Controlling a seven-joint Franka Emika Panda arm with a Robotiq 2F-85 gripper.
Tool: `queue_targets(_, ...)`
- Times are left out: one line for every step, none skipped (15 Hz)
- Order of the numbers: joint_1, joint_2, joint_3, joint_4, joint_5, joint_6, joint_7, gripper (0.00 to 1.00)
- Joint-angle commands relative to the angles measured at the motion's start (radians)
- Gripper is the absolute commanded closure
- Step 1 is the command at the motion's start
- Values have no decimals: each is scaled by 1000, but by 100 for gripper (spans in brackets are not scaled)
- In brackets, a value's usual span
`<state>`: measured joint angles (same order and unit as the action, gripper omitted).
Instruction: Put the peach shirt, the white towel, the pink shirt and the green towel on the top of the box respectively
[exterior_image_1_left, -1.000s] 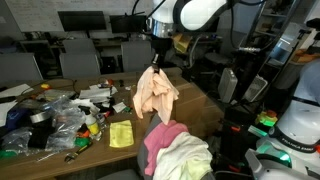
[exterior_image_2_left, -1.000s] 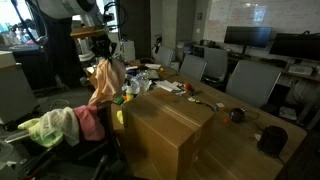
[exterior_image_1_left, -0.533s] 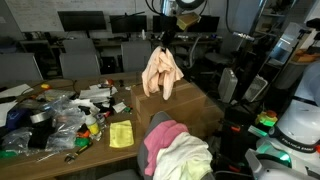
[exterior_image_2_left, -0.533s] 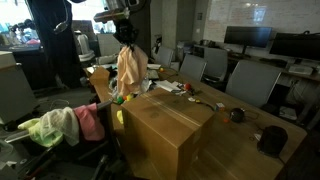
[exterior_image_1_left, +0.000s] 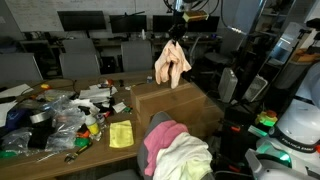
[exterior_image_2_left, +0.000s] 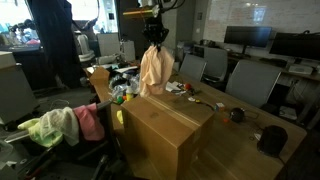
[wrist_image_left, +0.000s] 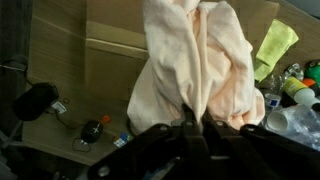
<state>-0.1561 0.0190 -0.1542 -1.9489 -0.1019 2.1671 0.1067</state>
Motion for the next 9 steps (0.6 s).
queue_targets(-27, 94, -28, 139, 58, -55, 39, 98)
queue_targets(-35, 115, -36, 164, 72, -63, 50, 98)
queue_targets(-44, 140, -44, 192, 86, -75, 66, 98)
queue_targets(-50, 161, -49, 216, 97, -83, 79, 98)
queue_targets(-59, 185, -56, 239, 109, -92, 88, 98)
queue_targets(-67, 202, -60, 258, 126, -96, 94, 98)
queue_targets(-77, 220, -65, 276, 146, -107, 96, 98)
queue_targets(-84, 239, -68, 294, 159, -110, 101, 98)
queue_targets(-92, 255, -71, 307, 171, -108, 104, 98)
